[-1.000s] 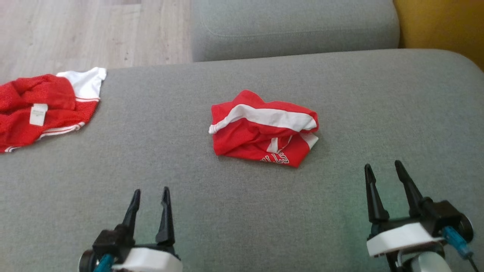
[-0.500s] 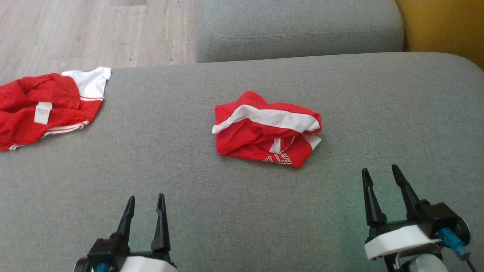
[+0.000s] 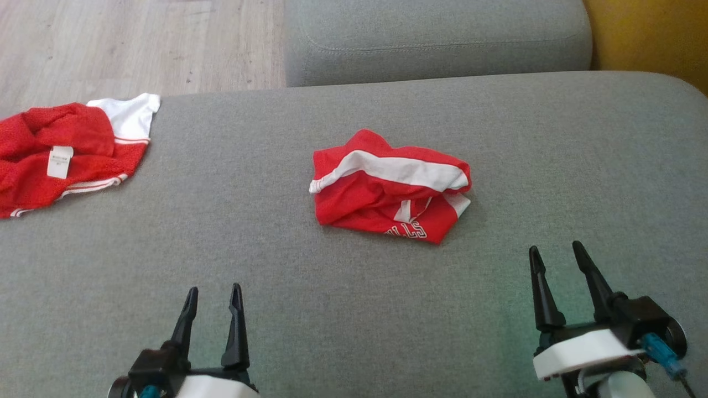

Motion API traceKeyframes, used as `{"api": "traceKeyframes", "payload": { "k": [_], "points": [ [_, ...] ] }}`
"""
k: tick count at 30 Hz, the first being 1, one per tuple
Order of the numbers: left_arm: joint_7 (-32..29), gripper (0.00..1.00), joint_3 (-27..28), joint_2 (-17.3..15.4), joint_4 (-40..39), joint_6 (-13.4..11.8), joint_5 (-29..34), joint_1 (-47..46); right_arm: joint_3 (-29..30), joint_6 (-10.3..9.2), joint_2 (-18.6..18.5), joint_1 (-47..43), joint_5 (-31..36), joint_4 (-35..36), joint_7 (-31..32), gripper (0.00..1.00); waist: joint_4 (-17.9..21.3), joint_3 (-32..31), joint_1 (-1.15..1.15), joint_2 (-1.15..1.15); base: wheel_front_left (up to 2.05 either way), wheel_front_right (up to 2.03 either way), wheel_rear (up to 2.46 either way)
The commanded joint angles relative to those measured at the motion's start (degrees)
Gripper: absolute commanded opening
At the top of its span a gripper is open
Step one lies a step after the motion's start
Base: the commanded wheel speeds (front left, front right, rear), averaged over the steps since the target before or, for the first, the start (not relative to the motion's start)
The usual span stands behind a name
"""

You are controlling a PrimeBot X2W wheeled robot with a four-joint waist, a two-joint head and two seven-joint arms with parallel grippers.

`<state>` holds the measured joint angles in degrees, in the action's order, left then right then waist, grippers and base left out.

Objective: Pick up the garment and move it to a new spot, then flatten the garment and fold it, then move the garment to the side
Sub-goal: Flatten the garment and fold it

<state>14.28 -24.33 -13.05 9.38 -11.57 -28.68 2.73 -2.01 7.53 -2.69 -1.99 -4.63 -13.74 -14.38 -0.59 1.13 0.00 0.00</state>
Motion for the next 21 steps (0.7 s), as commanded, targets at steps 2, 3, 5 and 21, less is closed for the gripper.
{"api": "traceKeyframes", "payload": {
  "k": [2, 3, 5, 21],
  "points": [
    [0.72, 1.00, 2.01, -0.46, -1.23, 0.06, 0.42, -2.39, -1.56, -0.04, -0.19, 2.07, -0.08, 1.64, -0.62, 1.00, 0.00, 0.15, 0.00, 0.00, 0.00, 0.00, 0.00],
    [0.72, 1.00, 2.01, -0.46, -1.20, 0.03, 0.40, -2.41, -1.55, -0.04, -0.19, 2.12, -0.07, 1.66, -0.62, 1.00, 0.02, 0.22, 0.00, 0.00, 0.00, 0.00, 0.00],
    [0.72, 1.00, 2.00, -0.48, -1.16, -0.02, 0.37, -2.45, -1.54, -0.04, -0.19, 2.20, -0.08, 1.70, -0.62, 1.00, 0.06, 0.42, 0.00, 0.00, 0.00, 0.00, 0.00],
    [-4.44, 1.00, -2.60, 0.01, 1.39, 3.16, 4.64, -19.21, -3.12, -0.04, -0.19, 7.36, 0.67, 3.22, -0.62, 1.00, 4.02, 9.20, 0.00, 0.00, 0.00, 0.00, 0.00]
  ]
}}
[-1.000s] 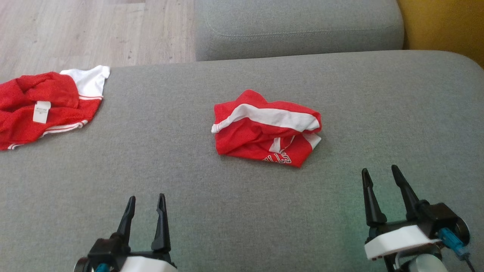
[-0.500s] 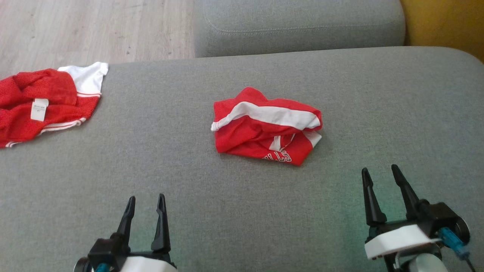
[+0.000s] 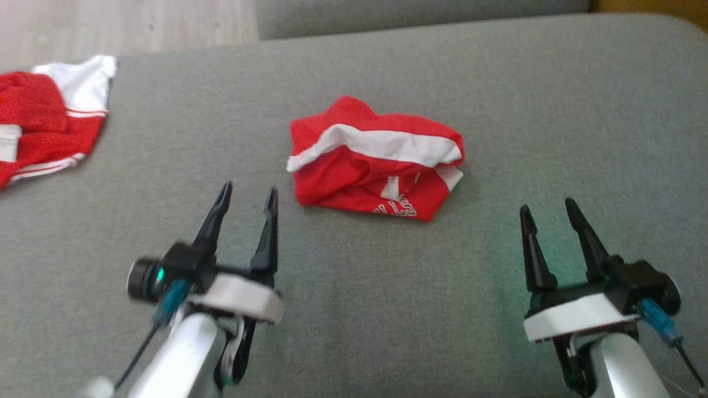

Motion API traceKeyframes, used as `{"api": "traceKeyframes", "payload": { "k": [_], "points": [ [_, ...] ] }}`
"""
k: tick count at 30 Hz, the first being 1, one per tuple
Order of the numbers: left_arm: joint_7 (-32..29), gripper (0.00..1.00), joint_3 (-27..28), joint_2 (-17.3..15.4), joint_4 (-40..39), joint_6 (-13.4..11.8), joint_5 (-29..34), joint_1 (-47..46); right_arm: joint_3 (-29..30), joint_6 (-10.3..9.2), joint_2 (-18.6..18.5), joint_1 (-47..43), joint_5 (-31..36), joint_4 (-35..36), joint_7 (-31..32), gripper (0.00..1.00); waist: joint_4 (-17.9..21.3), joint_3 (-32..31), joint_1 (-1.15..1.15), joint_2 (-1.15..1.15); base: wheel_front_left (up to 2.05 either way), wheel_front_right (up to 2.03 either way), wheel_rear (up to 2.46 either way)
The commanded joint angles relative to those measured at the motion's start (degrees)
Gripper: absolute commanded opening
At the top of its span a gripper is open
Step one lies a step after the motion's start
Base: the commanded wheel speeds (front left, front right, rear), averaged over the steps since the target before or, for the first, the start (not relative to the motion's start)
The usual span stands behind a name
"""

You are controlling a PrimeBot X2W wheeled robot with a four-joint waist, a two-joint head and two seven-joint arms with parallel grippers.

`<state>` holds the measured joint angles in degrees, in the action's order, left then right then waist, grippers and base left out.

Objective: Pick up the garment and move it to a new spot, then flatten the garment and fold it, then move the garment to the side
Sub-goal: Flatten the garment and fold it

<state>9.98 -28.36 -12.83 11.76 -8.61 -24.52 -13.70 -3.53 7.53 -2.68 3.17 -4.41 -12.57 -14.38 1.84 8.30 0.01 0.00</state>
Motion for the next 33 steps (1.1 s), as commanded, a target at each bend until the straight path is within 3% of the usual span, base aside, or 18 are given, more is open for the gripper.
{"api": "traceKeyframes", "payload": {
  "k": [1, 9, 16, 17, 18, 19, 26, 33],
  "points": [
    [-0.69, 1.00, 1.06, -0.05, -0.12, 0.59, 0.77, -4.48, -1.88, -0.04, -0.20, 2.77, 0.46, 2.19, -0.62, 1.00, 2.17, 2.97, -0.01, 0.00, 0.00, 0.00, 0.00],
    [-4.60, 1.00, -0.47, -0.69, 9.72, 3.42, 2.25, -14.75, -2.92, -0.04, -0.20, 6.58, -0.03, 2.77, -0.62, 1.00, 5.99, 9.09, -0.01, 0.00, 0.00, 0.00, 0.00],
    [-5.43, 1.00, -1.19, -0.88, 14.16, 4.56, 2.84, -18.90, -2.60, -0.04, -0.20, 7.23, -0.26, 2.92, -0.62, 1.00, 6.88, 11.18, -0.01, 0.00, 0.00, 0.00, 0.00],
    [-5.15, 0.53, -1.08, -0.95, 15.22, 4.53, 2.95, -19.99, -2.69, -0.04, -0.20, 7.36, -0.41, 2.87, -0.62, 1.00, 7.07, 11.38, -0.01, 0.00, 0.00, 0.00, 0.00],
    [-4.70, 0.19, -0.99, -0.94, 15.53, 4.41, 3.04, -20.46, -2.70, -0.04, -0.20, 7.41, -0.47, 2.84, -0.62, 1.00, 7.10, 11.40, -0.01, 0.00, 0.00, 0.00, 0.00],
    [-3.98, 0.00, -0.86, -0.84, 15.61, 4.37, 3.02, -20.79, -2.70, -0.04, -0.20, 7.43, -0.53, 2.80, -0.62, 1.00, 7.09, 11.33, -0.01, 0.00, 0.00, 0.00, 0.00],
    [0.85, 0.00, -0.11, 0.08, 10.56, 2.79, 2.30, -17.83, -1.79, -0.04, -0.20, 5.80, -0.23, 2.21, -0.62, 1.00, 4.96, 8.43, -0.01, 0.00, 0.00, 0.00, 0.00],
    [-0.31, 0.00, 1.88, -2.43, 1.92, -0.59, 0.11, -8.70, -1.80, -0.04, -0.20, 4.14, -0.32, 1.46, -0.62, 1.00, 1.89, 4.51, -0.01, 0.00, 0.00, 0.00, 0.00]
  ]
}}
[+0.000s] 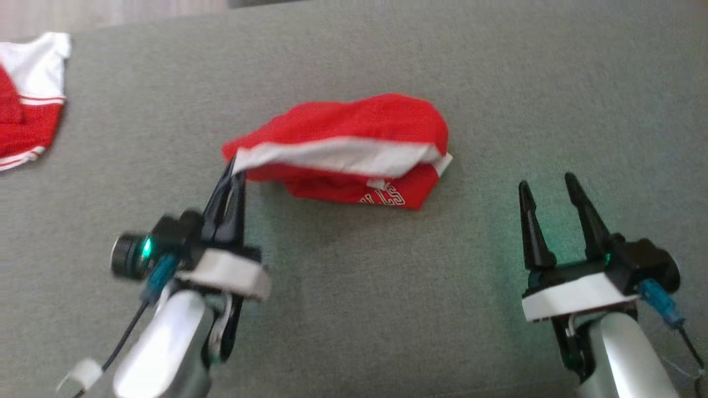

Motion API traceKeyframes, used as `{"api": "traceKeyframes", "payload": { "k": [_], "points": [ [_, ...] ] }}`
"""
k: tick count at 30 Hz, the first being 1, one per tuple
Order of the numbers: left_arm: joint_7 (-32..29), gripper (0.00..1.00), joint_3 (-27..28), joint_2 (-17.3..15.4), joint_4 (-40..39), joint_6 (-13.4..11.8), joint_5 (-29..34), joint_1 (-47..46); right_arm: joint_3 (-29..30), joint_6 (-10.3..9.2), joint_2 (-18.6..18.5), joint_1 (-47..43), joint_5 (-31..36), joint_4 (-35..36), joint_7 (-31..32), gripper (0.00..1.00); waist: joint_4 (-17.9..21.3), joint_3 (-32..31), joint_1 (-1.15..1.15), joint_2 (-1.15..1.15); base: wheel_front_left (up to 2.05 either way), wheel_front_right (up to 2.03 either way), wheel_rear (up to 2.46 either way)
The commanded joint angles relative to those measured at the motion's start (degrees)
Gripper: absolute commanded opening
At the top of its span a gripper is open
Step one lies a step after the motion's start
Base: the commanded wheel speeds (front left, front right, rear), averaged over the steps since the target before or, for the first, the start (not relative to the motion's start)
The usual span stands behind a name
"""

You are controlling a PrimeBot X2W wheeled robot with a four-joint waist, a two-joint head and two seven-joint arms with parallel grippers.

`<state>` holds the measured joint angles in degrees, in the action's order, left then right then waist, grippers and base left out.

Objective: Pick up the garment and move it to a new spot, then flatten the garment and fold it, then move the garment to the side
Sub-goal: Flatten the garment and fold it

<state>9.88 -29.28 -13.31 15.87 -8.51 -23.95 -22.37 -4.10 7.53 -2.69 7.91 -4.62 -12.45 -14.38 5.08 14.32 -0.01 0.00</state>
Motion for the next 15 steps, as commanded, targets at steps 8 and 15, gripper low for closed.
{"api": "traceKeyframes", "payload": {
  "k": [8, 15],
  "points": [
    [-2.83, 0.00, 5.62, -5.46, -1.86, -3.21, -3.38, 7.76, -2.00, -0.04, -0.19, -1.30, -0.29, 0.96, -0.62, 1.00, -1.77, -2.80, 0.01, 0.00, 0.00, 0.00, 0.00],
    [-2.17, 0.00, 7.58, -7.12, 1.49, -4.16, -4.38, 8.86, -1.74, -0.04, -0.19, -1.13, -0.17, 1.15, -0.62, 1.00, -0.80, -1.44, 0.01, 0.00, 0.00, 0.00, 0.00]
  ]
}}
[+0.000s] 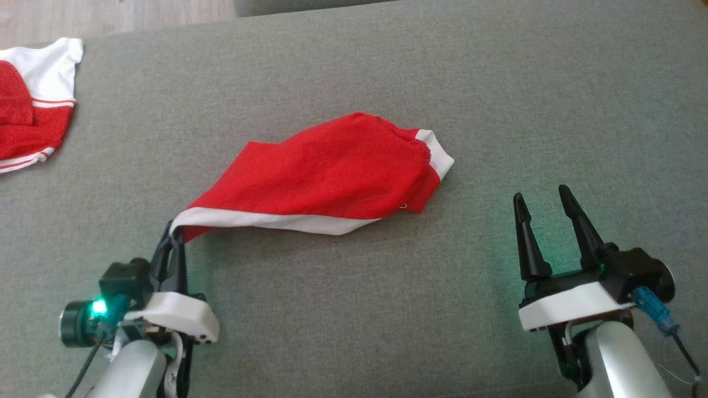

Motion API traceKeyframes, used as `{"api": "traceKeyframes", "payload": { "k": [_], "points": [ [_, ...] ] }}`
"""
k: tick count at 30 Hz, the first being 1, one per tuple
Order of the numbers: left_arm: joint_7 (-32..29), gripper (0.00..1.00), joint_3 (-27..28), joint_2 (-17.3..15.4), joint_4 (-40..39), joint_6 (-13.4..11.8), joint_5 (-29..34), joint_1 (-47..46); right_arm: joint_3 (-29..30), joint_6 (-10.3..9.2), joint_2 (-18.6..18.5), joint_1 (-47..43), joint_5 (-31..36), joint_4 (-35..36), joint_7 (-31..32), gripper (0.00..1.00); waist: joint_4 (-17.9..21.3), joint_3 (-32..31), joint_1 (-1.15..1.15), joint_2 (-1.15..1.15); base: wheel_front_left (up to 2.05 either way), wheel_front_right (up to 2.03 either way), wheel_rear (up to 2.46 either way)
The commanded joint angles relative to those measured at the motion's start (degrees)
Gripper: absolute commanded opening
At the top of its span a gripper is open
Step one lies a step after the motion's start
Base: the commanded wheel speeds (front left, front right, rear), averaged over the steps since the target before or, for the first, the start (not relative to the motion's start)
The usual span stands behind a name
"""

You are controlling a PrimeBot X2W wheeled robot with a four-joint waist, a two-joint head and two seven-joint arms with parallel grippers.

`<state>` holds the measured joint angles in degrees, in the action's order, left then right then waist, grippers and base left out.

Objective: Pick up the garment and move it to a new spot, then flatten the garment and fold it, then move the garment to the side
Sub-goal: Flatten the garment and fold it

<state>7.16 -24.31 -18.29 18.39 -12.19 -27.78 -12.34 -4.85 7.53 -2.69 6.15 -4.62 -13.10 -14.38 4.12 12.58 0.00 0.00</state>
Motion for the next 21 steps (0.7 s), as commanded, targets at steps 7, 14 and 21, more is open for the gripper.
{"api": "traceKeyframes", "payload": {
  "k": [7, 14, 21],
  "points": [
    [3.50, 0.03, 3.79, -2.58, 0.37, -1.03, -0.51, -1.77, -0.66, -0.04, -0.19, 0.64, 0.00, 1.34, -0.62, 1.00, 0.38, 0.08, 0.00, 0.00, 0.00, 0.00, 0.00],
    [6.08, 1.00, 4.30, -1.91, -0.04, -0.93, -0.33, -1.44, -0.39, -0.04, -0.19, 0.35, 0.27, 1.03, -0.62, 1.00, -0.37, -1.56, 0.00, 0.00, 0.00, 0.00, 0.00],
    [7.23, 1.00, 4.53, -0.39, -1.74, -0.32, -1.16, 1.87, -0.22, -0.04, -0.19, -0.26, 0.69, 0.50, -0.62, 1.00, -2.76, -3.76, 0.00, 0.00, 0.00, 0.00, 0.00]
  ]
}}
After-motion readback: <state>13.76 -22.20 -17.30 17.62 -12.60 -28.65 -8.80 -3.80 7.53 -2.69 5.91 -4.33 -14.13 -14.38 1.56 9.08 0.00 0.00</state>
